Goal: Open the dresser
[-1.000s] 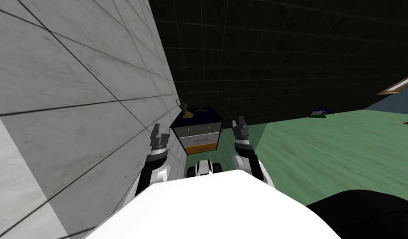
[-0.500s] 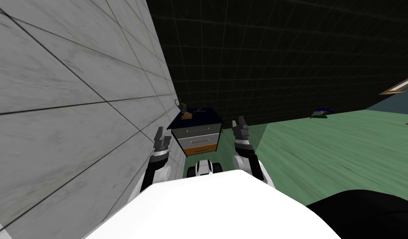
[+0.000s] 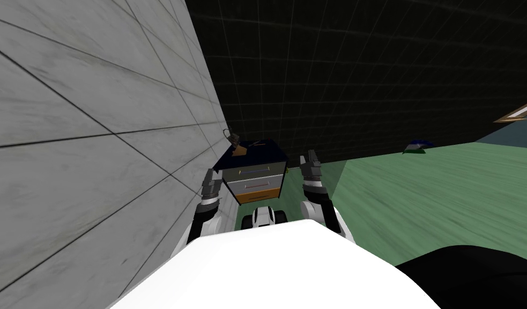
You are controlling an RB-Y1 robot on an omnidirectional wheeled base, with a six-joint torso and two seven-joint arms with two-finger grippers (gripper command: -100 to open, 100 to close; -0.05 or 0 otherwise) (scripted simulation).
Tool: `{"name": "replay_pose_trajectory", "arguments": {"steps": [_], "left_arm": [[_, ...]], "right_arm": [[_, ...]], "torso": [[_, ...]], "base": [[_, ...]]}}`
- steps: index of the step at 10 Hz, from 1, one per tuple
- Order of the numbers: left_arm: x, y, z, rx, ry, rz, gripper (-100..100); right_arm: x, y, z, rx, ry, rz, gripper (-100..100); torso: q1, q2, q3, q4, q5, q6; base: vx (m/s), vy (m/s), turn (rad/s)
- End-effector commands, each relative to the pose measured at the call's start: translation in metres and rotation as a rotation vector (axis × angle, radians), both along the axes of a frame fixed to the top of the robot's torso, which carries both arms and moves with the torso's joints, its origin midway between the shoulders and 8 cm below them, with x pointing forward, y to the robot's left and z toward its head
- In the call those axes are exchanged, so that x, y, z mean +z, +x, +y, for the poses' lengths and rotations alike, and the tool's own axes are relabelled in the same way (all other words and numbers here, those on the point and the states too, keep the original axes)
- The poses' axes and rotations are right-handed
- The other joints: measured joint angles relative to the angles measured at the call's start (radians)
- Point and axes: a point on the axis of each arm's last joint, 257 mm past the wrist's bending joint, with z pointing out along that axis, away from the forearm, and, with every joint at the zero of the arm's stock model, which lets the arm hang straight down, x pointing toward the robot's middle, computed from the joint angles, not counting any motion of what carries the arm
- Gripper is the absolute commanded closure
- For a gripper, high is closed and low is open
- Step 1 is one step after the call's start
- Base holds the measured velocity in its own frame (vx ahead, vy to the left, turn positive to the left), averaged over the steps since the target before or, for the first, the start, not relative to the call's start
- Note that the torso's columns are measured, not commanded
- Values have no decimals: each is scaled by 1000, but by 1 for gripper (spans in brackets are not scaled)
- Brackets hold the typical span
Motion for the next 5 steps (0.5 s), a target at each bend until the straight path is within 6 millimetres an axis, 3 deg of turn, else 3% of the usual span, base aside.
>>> {"name": "replay_pose_trajectory", "arguments": {"steps": [1, 5], "left_arm": [[-17, -1, 3, -5, 8, -1, -100], [-44, -5, 7, -14, 20, 0, -100]], "right_arm": [[0, 0, 0, 0, 0, 0, 0], [0, 0, 0, 0, 0, 0, 0]], "torso": [[1, 1, 1, 0, 0, 0], [1, 0, 0, 0, 0, 0]], "base": [[42, -27, 1], [61, -31, 2]]}}
